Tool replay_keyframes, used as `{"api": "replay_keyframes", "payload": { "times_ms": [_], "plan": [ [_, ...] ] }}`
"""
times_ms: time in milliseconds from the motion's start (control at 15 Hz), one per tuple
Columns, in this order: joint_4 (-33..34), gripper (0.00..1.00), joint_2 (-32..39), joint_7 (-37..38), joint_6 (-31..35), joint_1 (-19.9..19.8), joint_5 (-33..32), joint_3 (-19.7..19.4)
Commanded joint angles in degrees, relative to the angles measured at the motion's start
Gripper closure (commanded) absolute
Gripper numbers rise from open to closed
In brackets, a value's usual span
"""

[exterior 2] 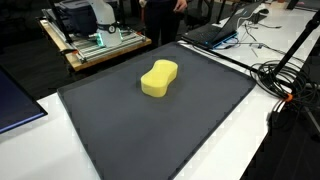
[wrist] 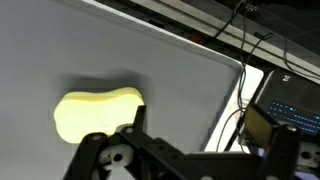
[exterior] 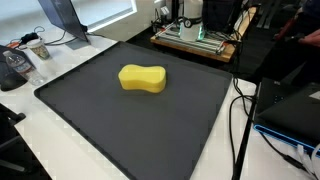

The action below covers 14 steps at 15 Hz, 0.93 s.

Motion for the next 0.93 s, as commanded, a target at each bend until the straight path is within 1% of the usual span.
{"api": "replay_keyframes", "payload": {
  "times_ms": [0, 133, 267, 533, 600, 867],
  "plan": [
    [2.19, 0.00, -1.02, -1.94, 0.43, 3.61, 7.00, 1.47],
    [3.06, 0.00, -1.37, -3.25, 0.93, 5.26, 9.99, 2.17],
    [3.65, 0.00, -1.93, -4.39, 1.30, 6.07, 11.46, 2.72],
    [2.96, 0.00, -3.39, -8.93, 2.42, 6.83, 14.42, 1.28],
    [2.86, 0.02, -3.61, -10.21, 2.43, 6.84, 15.04, 0.81],
    [2.81, 0.19, -3.74, -14.92, 2.29, 6.67, 16.89, -1.21]
  ]
}}
